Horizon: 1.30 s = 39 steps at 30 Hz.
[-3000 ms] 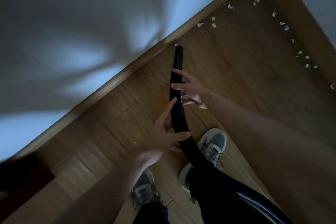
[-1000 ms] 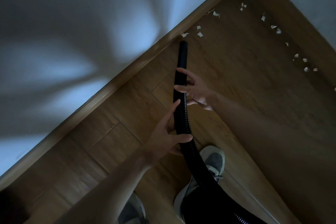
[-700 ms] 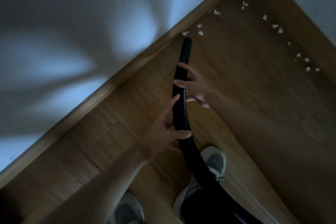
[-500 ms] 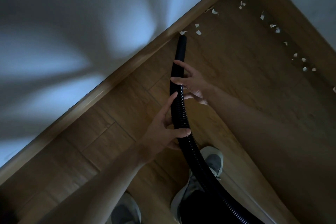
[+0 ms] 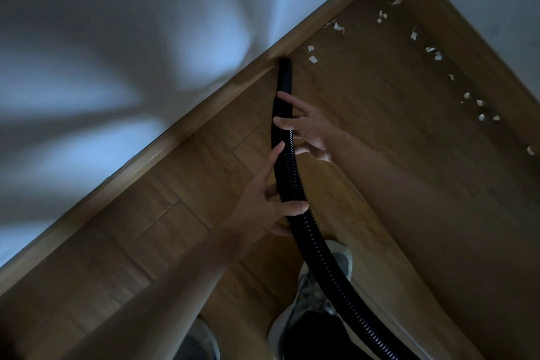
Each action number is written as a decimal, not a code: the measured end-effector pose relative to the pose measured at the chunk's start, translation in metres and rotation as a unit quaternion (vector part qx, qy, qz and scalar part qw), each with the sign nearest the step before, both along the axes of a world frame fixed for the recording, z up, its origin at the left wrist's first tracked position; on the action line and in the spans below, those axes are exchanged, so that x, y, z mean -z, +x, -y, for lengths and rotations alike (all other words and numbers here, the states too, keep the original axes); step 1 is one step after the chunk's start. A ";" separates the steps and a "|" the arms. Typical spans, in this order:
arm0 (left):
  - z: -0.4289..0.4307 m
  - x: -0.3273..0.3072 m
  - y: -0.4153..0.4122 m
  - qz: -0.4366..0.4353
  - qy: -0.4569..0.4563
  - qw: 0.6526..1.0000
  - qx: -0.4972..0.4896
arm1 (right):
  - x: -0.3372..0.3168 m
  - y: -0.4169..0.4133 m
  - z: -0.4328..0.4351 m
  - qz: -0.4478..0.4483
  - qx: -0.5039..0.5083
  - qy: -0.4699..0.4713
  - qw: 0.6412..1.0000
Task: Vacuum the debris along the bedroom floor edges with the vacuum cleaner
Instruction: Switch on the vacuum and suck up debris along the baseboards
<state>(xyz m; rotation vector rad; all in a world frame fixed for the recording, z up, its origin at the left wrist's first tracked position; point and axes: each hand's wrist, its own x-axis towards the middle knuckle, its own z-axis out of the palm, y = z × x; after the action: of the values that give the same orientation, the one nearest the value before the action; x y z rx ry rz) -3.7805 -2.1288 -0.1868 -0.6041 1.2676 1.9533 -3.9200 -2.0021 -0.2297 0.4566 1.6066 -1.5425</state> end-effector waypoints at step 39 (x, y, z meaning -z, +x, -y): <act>-0.036 0.028 -0.046 -0.039 0.048 0.997 0.044 | 0.004 -0.043 -0.053 -0.031 -0.028 0.067 0.997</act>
<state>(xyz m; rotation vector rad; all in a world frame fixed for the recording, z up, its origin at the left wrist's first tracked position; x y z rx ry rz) -3.8261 -2.0933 -0.2149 -0.4214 1.2177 1.9679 -3.9627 -1.9488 -0.2340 0.4352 1.7637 -1.4262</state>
